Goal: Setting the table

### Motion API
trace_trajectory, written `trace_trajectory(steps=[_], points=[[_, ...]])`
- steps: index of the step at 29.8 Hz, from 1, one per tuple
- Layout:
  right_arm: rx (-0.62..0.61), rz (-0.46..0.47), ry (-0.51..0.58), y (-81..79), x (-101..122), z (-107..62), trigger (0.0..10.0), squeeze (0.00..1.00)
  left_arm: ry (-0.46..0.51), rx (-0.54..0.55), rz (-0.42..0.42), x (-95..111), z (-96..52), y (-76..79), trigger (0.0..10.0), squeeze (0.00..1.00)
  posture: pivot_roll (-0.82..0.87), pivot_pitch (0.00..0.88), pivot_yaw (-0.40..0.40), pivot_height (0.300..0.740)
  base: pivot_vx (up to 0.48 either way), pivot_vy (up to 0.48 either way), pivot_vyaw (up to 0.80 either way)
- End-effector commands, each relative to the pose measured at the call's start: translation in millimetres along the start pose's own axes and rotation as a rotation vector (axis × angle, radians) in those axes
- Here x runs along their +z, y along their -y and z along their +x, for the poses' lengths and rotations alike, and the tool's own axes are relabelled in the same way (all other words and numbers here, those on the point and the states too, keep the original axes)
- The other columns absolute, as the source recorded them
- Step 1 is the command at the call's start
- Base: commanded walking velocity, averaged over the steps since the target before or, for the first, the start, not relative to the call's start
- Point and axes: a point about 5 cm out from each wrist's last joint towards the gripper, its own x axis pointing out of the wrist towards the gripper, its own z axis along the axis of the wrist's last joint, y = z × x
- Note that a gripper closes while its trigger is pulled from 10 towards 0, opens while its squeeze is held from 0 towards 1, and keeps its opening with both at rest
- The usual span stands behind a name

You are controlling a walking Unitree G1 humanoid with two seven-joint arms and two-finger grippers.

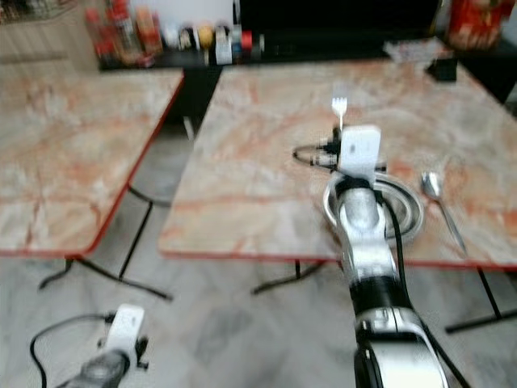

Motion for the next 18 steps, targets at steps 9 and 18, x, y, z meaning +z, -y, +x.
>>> trace_trajectory(steps=[9,18], points=[[0.001,0.003,0.024,-0.7,8.3,3.8,10.0,0.00,-0.013,-0.002,0.009,-2.8,-0.5,0.1,10.0,0.00,-0.08,0.054,0.070,0.740,0.000,-0.288,0.00],[-0.001,0.004,0.021,-0.5,8.2,3.6,10.0,0.00,-0.012,-0.002,0.007,-2.6,-0.4,-0.2,10.0,0.00,-0.08,0.057,0.070,0.740,0.000,-0.287,0.00]])
